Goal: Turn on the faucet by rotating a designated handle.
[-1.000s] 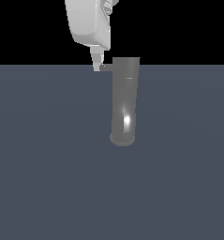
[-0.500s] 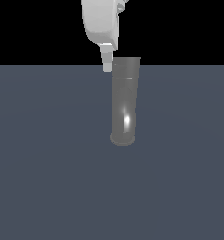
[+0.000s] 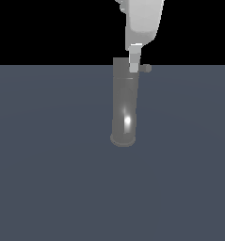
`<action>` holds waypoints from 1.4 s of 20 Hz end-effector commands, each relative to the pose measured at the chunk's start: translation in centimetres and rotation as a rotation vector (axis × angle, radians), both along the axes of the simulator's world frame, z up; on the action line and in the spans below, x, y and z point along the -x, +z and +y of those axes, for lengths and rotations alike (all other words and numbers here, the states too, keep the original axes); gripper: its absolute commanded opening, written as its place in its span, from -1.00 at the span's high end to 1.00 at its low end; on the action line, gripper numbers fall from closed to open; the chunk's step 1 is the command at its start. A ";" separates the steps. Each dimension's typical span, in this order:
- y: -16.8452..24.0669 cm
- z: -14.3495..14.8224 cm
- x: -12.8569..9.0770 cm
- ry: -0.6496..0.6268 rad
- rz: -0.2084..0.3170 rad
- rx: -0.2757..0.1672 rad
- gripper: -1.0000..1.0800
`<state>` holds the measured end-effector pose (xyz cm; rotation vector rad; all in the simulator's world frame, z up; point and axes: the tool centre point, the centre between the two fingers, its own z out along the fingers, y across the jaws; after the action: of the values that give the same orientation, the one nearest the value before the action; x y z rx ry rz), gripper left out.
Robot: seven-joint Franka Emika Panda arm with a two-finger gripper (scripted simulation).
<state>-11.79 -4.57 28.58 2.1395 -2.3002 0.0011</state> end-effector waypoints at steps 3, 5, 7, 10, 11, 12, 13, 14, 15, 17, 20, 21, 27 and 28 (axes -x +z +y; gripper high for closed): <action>0.0 -3.9 0.3 -0.027 0.000 -0.001 1.00; 0.0 -5.0 0.3 -0.028 0.000 -0.001 1.00; 0.0 -3.1 0.1 0.002 -0.001 0.000 1.00; 0.0 -3.9 -0.6 0.000 -0.001 0.000 1.00; 0.0 -4.2 -0.8 -0.001 0.000 0.000 1.00; 0.0 -4.4 -1.0 -0.002 0.000 0.000 1.00; 0.0 -4.7 -1.2 -0.003 0.000 0.000 1.00; 0.0 -4.9 -1.4 -0.004 0.000 0.000 1.00; 0.0 -5.2 -1.6 -0.004 0.000 0.000 1.00; 0.0 -5.7 -2.0 -0.006 0.000 0.000 1.00; 0.0 -6.4 -2.6 -0.008 0.000 0.000 1.00; 0.0 -6.7 -2.8 -0.009 0.000 0.000 1.00; 0.0 -8.1 -3.9 -0.014 0.000 0.000 1.00; 0.0 -8.3 -4.1 -0.014 0.000 0.000 1.00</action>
<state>-7.94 -11.84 28.60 2.1380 -2.3005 -0.0029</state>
